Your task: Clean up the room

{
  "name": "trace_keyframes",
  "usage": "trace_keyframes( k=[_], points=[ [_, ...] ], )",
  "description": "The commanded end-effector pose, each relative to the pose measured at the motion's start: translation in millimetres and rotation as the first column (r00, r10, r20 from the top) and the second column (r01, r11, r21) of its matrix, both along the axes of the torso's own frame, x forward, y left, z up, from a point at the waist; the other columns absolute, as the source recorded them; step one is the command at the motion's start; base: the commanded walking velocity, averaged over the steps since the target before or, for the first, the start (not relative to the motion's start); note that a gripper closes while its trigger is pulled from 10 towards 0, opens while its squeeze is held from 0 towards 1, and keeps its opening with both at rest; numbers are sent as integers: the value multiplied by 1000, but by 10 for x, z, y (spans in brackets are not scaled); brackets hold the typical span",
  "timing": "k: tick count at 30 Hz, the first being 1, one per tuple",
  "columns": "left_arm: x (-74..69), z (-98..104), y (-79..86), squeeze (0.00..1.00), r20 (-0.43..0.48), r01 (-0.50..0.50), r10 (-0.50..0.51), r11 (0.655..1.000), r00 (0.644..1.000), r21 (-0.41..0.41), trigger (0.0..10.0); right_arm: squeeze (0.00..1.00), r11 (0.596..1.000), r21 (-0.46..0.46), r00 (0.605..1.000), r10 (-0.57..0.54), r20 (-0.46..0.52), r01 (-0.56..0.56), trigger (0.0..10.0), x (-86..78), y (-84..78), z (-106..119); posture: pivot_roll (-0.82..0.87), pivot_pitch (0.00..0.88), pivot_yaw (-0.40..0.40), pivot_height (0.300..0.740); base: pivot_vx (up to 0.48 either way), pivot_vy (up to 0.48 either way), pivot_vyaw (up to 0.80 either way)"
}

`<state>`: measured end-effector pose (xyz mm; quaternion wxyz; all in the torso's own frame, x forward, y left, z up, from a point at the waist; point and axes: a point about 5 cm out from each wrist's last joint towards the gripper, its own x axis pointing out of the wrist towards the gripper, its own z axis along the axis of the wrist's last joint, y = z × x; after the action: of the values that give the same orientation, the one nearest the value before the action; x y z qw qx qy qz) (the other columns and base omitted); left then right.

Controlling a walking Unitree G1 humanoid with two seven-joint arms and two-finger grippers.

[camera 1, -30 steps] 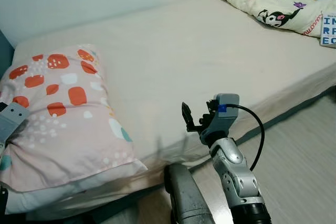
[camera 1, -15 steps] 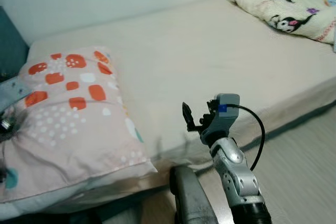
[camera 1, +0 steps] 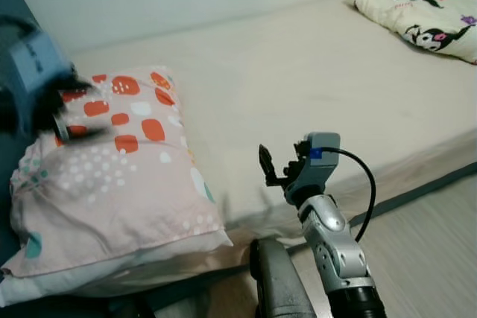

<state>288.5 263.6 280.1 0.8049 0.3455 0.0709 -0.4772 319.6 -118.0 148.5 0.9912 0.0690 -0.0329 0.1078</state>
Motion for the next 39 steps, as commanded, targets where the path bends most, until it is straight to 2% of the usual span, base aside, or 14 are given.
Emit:
trace_keyframes(
  k=[1, 3, 4, 7, 9, 12, 16, 17, 21, 25, 27, 29, 32, 39],
  points=[
    [-66, -178, -119, 0, -75, 104, -103, 994, 992, 22, 10000, 0, 1000, 5, 1000, 3, -7, -3, 10000, 10, 3, -25, -244, 130, 51, 555, 0, 0, 0],
    [-107, -562, -213, 0, -201, 152, -133, 985, 970, 81, 10000, 0, 1000, 1, 1000, 3, -6, -3, 10000, 20, 0, -21, -239, 133, 52, 555, 0, 0, 0],
    [-107, -562, -213, 0, -201, 152, -133, 985, 970, 81, 10000, 0, 1000, 1, 1000, 3, -6, -3, 10000, 20, 0, -21, -239, 133, 52, 555, 0, 0, 0],
    [-252, -1253, -259, 0, -413, 197, -105, 962, 905, 189, 10000, 0, 1000, -5, 1000, 2, -7, -2, 10000, 28, -3, -29, -241, 130, 53, 555, 0, 0, 0],
    [-331, -1510, -247, 0, -476, 212, -72, 945, 876, 248, 10000, 0, 1000, -6, 1000, 0, -6, 0, 10000, 32, -5, -22, -245, 129, 49, 555, 0, 0, 0],
    [-370, -1709, -226, 0, -495, 210, -30, 926, 868, 312, 10000, 0, 1000, -7, 1000, 1, -5, -1, 10000, 35, -9, -18, -249, 125, 44, 555, 0, 0, 0],
    [-359, -2029, -167, 0, -461, 199, 54, 853, 886, 482, 10000, 0, 1000, -17, 1000, 5, -3, -5, 10000, 43, -26, -11, -249, 117, 40, 555, 0, 0, 0],
    [-355, -2064, -152, 0, -452, 201, 66, 833, 890, 516, 10000, 0, 1000, -19, 1000, 6, -2, -6, 10000, 46, -29, -9, -249, 117, 40, 555, 0, 0, 0],
    [-298, -2106, -212, 0, -411, 185, 73, 813, 909, 553, 10000, 0, 1000, -20, 1000, 3, 3, -3, 10000, 55, -37, 4, -256, 115, 44, 555, 0, 0, 0],
    [-15, -2049, -447, 0, -189, 58, 58, 830, 980, 555, 10000, 0, 1000, -17, 1000, 0, 3, 0, 10000, 46, -36, -3, -259, 117, 47, 555, 0, 0, 0],
    [120, -1981, -525, 0, -87, -16, 73, 848, 994, 530, 10000, 0, 1000, -17, 1000, -1, 2, 1, 10000, 43, -35, -6, -259, 118, 48, 555, 0, 0, 0],
    [172, -1954, -547, 0, -51, -44, 82, 854, 995, 519, 10000, 0, 1000, -16, 1000, -2, 2, 2, 10000, 42, -35, -7, -259, 118, 48, 555, 0, 0, 0],
    [366, -1807, -624, 0, 99, -159, 128, 875, 987, 458, 10000, 0, 1000, -14, 1000, -3, 1, 3, 10000, 35, -30, -10, -261, 122, 50, 555, 0, 0, 0],
    [563, -1650, -612, 0, 279, -287, 175, 855, 944, 432, 10000, 0, 1000, -13, 1000, -5, -4, 5, 10000, 25, -33, -25, -264, 128, 51, 555, 0, 0, 0]
  ],
)
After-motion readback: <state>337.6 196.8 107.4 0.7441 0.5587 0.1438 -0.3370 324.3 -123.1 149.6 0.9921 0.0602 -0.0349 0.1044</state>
